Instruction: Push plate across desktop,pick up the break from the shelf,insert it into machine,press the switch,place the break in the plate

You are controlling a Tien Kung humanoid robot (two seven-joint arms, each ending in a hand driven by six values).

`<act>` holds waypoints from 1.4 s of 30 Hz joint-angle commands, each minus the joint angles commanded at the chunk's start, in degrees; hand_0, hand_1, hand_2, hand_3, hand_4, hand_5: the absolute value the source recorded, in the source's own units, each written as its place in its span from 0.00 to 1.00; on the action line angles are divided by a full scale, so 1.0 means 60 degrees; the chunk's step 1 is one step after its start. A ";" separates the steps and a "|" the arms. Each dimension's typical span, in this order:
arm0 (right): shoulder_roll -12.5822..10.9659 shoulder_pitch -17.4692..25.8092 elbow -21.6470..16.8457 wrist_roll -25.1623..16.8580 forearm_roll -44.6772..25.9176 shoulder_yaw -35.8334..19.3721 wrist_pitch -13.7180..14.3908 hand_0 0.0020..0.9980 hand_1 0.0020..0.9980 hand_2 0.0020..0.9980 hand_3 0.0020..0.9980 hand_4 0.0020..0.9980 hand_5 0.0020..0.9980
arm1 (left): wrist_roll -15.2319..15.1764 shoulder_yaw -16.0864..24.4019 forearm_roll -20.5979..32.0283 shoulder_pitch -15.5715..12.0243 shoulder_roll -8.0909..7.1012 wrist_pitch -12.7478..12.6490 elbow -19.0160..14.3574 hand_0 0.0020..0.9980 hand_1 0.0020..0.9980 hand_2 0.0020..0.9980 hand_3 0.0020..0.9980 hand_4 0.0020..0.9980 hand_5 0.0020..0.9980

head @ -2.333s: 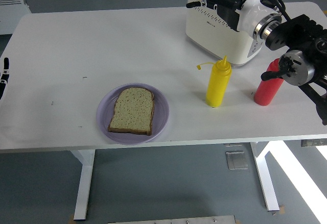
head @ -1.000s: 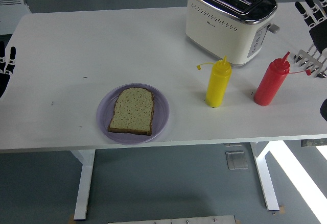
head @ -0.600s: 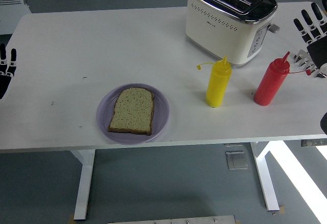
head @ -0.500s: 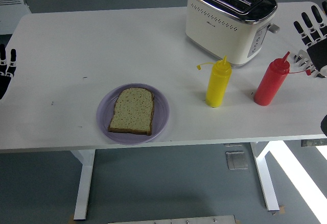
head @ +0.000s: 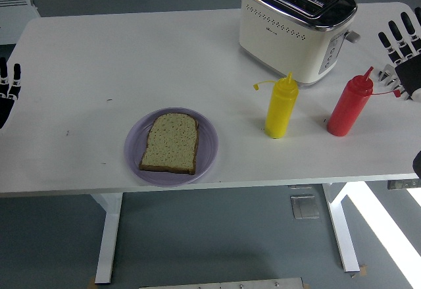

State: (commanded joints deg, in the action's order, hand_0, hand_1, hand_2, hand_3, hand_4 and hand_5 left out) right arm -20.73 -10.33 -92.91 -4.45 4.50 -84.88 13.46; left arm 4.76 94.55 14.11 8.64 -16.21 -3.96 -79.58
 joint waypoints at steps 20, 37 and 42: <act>-0.0045 0.0043 0.0007 0.0016 0.0025 0.0047 0.0033 0.76 0.70 0.68 0.65 0.70 0.45 | -0.0028 -0.0012 -0.0015 -0.0040 0.0014 -0.0012 0.0042 0.76 0.69 0.65 0.67 0.66 1.00; -0.0075 0.0112 -0.0019 -0.0001 0.0047 0.0072 0.0069 0.76 0.70 0.68 0.65 0.70 0.45 | -0.0048 -0.0039 -0.0012 -0.0050 0.0018 -0.0017 0.0064 0.76 0.69 0.65 0.67 0.66 1.00; -0.0069 0.0130 -0.0003 -0.0009 0.0031 0.0056 0.0073 0.76 0.70 0.68 0.65 0.70 0.45 | -0.0051 -0.0025 0.0000 -0.0053 0.0008 -0.0018 0.0055 0.76 0.69 0.65 0.67 0.66 1.00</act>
State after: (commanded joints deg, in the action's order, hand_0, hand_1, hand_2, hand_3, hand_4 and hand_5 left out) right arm -21.14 -9.55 -92.93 -4.51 4.69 -84.54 13.90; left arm 4.45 94.40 14.11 8.32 -16.16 -4.07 -79.25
